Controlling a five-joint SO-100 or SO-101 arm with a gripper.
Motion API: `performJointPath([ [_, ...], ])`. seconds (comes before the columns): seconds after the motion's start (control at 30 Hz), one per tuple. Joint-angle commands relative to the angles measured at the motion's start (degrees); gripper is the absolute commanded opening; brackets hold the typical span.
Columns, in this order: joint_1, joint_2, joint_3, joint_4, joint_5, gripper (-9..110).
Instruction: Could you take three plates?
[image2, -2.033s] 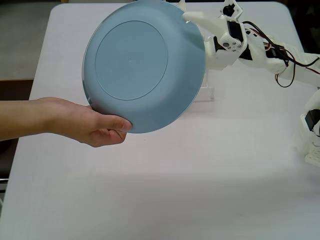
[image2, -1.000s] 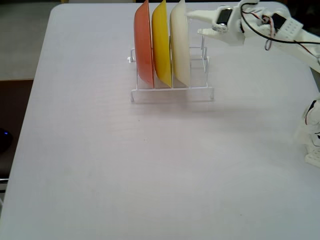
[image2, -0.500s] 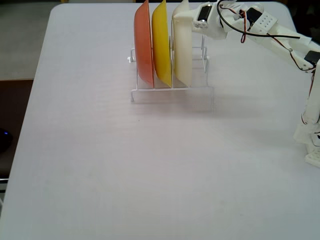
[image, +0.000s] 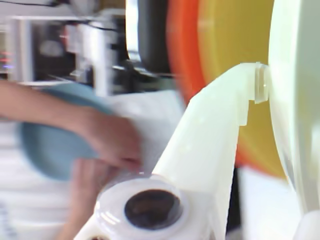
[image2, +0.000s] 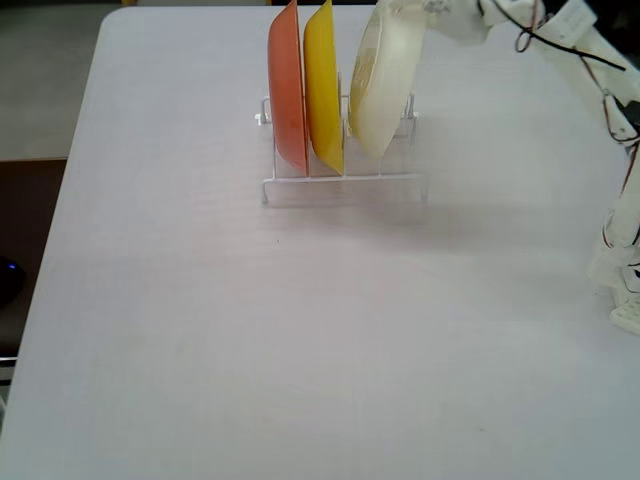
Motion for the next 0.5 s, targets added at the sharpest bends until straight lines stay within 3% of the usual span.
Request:
performJointPath([
  [0.0, -1.49, 14.59, -0.53, -0.7, 0.44, -1],
  [0.2, -6.06, 29.09, 8.53, -1.67, 4.66, -1],
  [0.47, -18.72, 45.88, 21.45, -2.72, 19.07, -1],
])
